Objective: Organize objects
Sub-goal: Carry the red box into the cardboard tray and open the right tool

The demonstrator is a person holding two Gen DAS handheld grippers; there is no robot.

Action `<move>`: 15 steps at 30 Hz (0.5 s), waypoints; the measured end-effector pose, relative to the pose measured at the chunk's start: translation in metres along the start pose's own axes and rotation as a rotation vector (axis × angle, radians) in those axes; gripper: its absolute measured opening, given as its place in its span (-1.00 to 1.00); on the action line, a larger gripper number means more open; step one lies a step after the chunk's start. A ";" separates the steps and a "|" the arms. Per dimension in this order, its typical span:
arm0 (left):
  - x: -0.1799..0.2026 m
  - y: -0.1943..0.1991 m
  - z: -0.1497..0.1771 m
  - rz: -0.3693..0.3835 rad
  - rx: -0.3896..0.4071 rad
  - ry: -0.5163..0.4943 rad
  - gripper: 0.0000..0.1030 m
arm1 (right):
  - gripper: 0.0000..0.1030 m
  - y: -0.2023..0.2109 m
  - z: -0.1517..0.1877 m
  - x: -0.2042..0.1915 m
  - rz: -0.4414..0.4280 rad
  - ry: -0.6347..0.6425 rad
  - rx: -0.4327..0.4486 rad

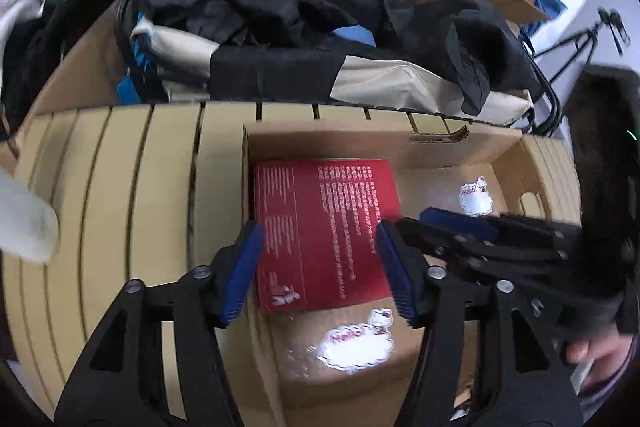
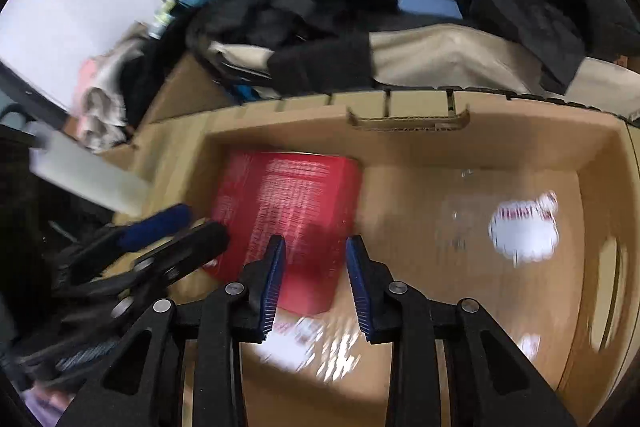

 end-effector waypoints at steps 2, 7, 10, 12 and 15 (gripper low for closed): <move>0.006 0.015 -0.001 0.006 0.059 -0.056 0.46 | -0.34 -0.003 -0.004 0.003 -0.007 0.008 -0.003; 0.013 0.055 -0.005 -0.057 0.130 -0.168 1.00 | -0.31 0.032 -0.007 0.012 0.044 0.056 0.037; 0.001 0.072 -0.007 -0.168 0.138 -0.168 1.00 | 0.32 0.069 -0.011 0.025 0.078 0.091 0.092; -0.007 0.089 -0.002 -0.193 0.141 -0.134 1.00 | 0.71 0.098 -0.007 0.043 0.073 0.068 0.112; -0.014 0.120 0.015 -0.225 0.162 -0.068 1.00 | 0.71 0.133 0.008 0.067 0.105 0.024 0.131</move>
Point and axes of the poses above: each gripper's, at about its wrist camera, not at the fingertips, and y roughly against the way its jaws point, x to its right, z to its underside, the point moved 7 cm from there along -y, roughly the way its jaws point, and after that the axes turned 6 degrees about -y, right-handed, at the moved point
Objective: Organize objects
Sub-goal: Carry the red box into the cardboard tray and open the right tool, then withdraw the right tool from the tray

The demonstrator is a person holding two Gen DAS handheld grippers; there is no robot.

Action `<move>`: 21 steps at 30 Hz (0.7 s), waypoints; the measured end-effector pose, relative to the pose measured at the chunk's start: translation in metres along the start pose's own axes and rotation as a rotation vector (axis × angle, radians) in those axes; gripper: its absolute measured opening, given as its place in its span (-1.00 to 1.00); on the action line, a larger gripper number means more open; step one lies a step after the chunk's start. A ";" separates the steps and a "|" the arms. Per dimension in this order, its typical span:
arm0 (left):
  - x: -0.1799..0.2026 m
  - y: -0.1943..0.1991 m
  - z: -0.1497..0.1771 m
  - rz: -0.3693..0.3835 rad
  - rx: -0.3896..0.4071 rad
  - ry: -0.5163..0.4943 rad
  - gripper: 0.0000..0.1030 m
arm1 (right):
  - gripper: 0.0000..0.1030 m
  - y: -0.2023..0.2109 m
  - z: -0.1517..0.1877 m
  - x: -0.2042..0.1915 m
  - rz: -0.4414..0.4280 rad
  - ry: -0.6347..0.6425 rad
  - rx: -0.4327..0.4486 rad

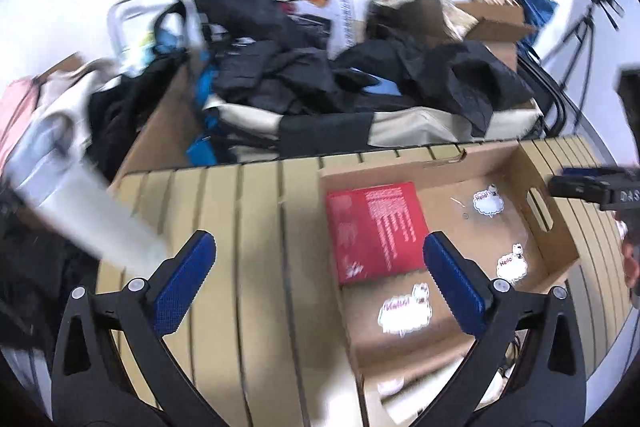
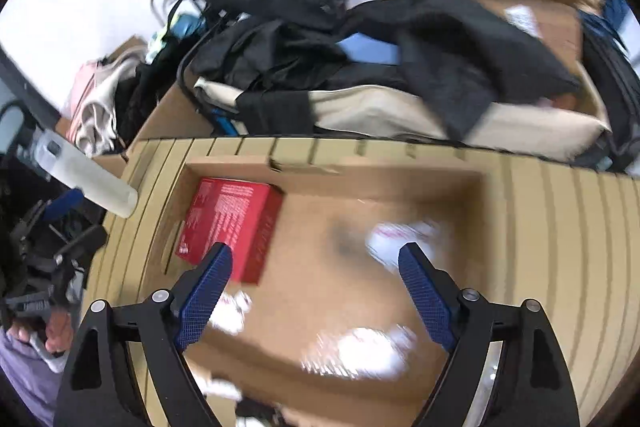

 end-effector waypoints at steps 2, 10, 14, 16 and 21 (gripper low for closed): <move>-0.006 0.030 0.020 -0.018 0.017 0.055 1.00 | 0.71 0.025 0.019 0.010 0.053 0.008 0.024; 0.025 0.173 0.137 -0.098 0.067 0.092 1.00 | 0.68 0.131 0.156 -0.015 0.051 0.094 0.137; 0.064 0.240 0.215 -0.099 0.124 0.078 1.00 | 0.68 0.190 0.245 -0.029 0.021 0.139 0.239; 0.081 0.267 0.247 -0.094 0.146 0.084 1.00 | 0.68 0.216 0.293 -0.035 -0.017 0.140 0.292; 0.118 0.311 0.305 -0.057 0.133 0.029 1.00 | 0.68 0.254 0.403 -0.048 -0.070 0.070 0.357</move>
Point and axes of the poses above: each gripper's, at about its wrist camera, not at the fingertips, and y roughly against the way its jaws point, x to its right, z to its underside, the point moved 7 cm from there along -y, roughly the way its jaws point, and after that the axes turned 6 degrees about -y, right-handed, at the moved point
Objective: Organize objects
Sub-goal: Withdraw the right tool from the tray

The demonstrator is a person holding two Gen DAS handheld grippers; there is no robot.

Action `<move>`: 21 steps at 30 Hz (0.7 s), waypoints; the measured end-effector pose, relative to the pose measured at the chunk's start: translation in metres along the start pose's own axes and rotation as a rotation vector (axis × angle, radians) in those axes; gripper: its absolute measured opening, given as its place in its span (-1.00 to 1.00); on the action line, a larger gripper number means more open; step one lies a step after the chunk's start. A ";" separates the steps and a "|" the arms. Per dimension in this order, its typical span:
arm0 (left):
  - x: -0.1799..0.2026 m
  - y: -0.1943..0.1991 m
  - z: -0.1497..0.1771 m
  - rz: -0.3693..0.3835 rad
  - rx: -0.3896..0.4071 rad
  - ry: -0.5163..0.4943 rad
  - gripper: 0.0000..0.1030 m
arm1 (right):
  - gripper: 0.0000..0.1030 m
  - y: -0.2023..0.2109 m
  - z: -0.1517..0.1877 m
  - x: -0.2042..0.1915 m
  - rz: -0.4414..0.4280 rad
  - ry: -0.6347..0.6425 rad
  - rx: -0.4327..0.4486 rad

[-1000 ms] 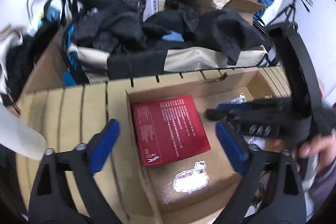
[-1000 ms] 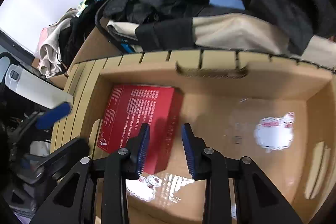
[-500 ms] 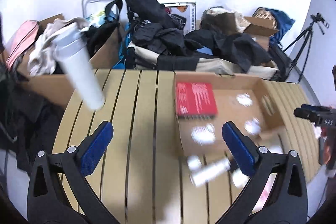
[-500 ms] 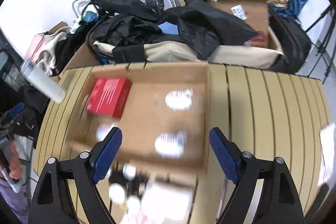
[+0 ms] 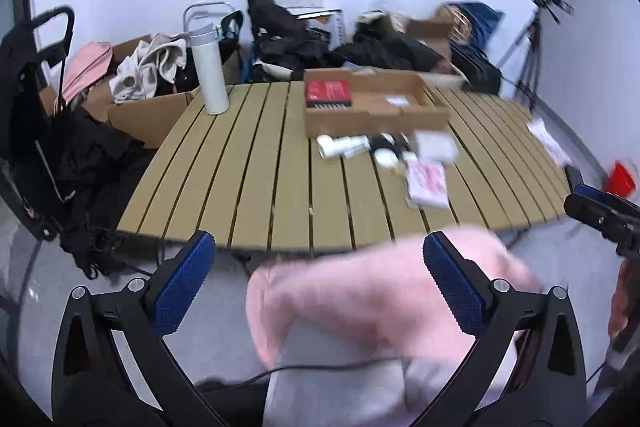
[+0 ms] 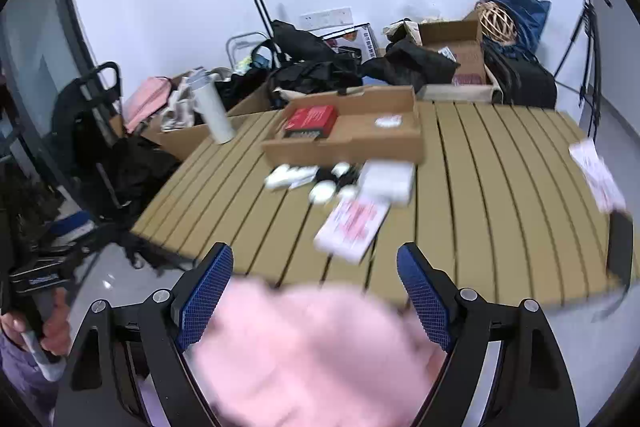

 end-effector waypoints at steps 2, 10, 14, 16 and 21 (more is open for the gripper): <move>0.007 0.016 0.009 -0.018 0.026 -0.035 1.00 | 0.69 0.014 0.023 -0.006 0.003 0.002 0.013; 0.007 0.025 0.013 0.026 0.043 0.009 1.00 | 0.69 0.021 0.037 -0.010 0.018 -0.014 0.014; 0.006 0.007 0.021 0.041 0.000 0.026 1.00 | 0.70 0.012 0.047 -0.003 0.029 -0.028 -0.011; 0.012 -0.010 0.022 0.111 -0.029 0.026 1.00 | 0.70 0.003 0.053 0.001 0.039 -0.028 -0.037; 0.031 -0.075 0.001 0.162 -0.045 0.004 1.00 | 0.66 -0.037 0.057 0.023 0.077 -0.013 -0.114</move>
Point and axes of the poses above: each gripper's, at about its wrist camera, not at the fingertips, and y roughly against the way its jaws point, x to its right, z to its underside, the point moved 7 cm from there along -y, roughly the way its jaws point, and after that the axes turned 6 degrees about -y, right-handed, at the moved point
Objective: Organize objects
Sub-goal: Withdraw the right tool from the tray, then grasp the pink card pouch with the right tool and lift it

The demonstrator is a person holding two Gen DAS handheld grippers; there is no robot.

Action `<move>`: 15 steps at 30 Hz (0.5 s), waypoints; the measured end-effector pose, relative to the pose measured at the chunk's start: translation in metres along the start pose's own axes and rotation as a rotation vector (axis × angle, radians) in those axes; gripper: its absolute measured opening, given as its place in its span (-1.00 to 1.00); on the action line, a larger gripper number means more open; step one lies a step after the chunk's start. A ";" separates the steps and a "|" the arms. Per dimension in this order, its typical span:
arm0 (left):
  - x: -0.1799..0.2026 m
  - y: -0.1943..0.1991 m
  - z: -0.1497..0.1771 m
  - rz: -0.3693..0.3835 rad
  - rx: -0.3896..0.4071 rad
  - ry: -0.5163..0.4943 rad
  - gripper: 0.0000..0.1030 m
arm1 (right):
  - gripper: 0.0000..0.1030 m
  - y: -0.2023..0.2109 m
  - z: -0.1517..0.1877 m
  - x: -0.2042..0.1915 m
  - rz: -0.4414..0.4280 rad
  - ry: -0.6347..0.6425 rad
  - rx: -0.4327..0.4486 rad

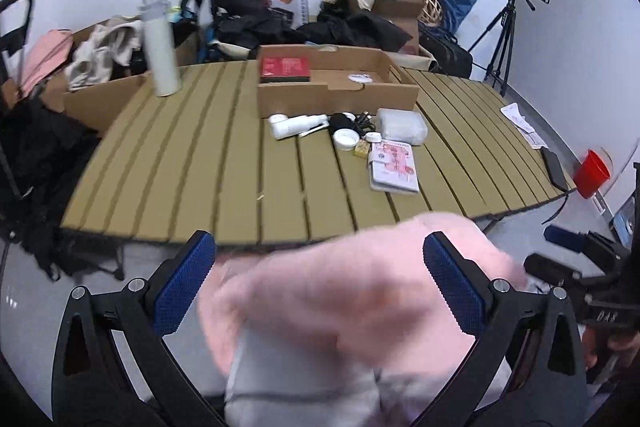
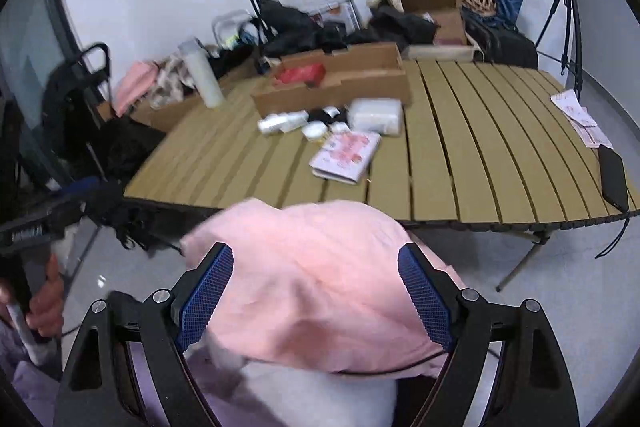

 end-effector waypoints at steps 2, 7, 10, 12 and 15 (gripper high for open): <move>0.006 -0.038 -0.010 0.027 -0.029 -0.011 1.00 | 0.31 -0.027 -0.009 0.013 -0.008 -0.017 -0.040; 0.022 -0.127 -0.022 0.054 -0.133 -0.062 0.95 | 0.00 -0.107 -0.046 0.050 0.039 -0.064 -0.113; 0.031 -0.163 -0.021 0.087 -0.193 -0.075 0.89 | -0.11 -0.150 -0.069 0.062 0.080 -0.060 -0.144; 0.026 -0.177 -0.021 0.050 -0.222 -0.079 0.87 | -0.11 -0.178 -0.079 0.067 0.142 -0.019 -0.159; -0.001 -0.180 -0.020 0.026 -0.218 -0.011 0.87 | -0.15 -0.204 -0.077 0.048 0.172 0.053 -0.177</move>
Point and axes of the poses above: each gripper's, at about its wrist camera, not at the fingertips, and y roughly against the way its jaws point, x to its right, z to its underside, the point moved 7 cm from there along -y, roughly the way its jaws point, and after that the axes turned 6 degrees about -y, right-handed, at the moved point
